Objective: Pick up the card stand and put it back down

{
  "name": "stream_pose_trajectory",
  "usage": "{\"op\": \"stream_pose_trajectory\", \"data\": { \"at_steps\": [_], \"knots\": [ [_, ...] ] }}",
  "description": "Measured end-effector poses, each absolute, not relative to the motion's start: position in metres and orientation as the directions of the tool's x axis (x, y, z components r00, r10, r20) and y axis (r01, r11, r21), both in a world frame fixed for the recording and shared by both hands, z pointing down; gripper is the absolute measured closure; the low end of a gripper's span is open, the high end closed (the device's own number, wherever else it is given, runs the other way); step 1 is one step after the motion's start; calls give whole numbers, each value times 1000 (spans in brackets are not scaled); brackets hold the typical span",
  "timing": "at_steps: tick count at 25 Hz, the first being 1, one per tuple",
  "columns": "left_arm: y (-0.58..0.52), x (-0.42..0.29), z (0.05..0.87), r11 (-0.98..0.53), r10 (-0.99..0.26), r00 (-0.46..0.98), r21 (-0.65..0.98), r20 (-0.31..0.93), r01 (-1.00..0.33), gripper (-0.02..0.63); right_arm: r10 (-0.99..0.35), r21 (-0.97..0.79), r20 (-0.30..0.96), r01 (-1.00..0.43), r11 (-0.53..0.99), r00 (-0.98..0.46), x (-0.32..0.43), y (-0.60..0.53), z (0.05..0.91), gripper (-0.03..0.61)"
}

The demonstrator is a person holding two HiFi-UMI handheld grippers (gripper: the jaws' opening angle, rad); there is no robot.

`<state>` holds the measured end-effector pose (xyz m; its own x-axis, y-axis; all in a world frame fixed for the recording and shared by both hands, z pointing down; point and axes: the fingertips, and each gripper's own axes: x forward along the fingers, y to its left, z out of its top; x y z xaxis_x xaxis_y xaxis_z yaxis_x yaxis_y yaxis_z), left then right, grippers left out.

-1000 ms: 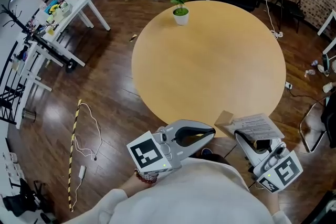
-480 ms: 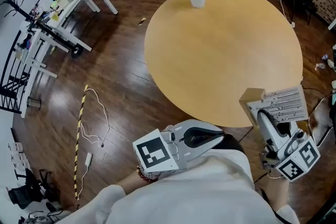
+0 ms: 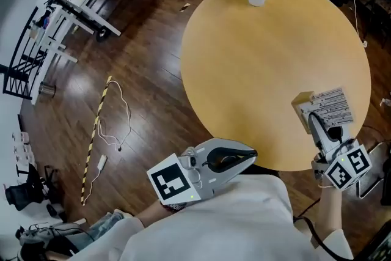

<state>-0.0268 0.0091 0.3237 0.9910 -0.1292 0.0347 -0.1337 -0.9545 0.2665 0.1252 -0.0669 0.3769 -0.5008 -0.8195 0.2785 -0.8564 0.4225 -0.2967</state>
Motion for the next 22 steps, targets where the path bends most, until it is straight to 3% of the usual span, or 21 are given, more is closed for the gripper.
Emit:
{"op": "stream_pose_trajectory", "data": {
  "at_steps": [2, 9, 15, 18, 22],
  "knots": [
    [-7, -16, 320, -939, -164, 986, 305, 4, -157, 618, -798, -303, 287, -841, 449, -530, 138, -106, 399, 445],
    [-58, 0, 322, -908, -308, 949, 275, 69, -315, 620, -691, -297, 434, -816, 496, -578, 166, -246, 519, 446],
    [-82, -29, 353, -834, -433, 886, 300, 168, -464, 620, -611, -117, 542, -772, 625, -576, 138, -313, 596, 445],
    [-87, -3, 373, -812, -406, 877, 338, 256, -475, 620, -569, 20, 620, -714, 700, -540, 176, -321, 624, 445],
    [-71, 33, 335, -805, -483, 861, 306, 161, -509, 620, -492, -15, 695, -695, 719, -524, 242, -268, 655, 443]
  ]
}}
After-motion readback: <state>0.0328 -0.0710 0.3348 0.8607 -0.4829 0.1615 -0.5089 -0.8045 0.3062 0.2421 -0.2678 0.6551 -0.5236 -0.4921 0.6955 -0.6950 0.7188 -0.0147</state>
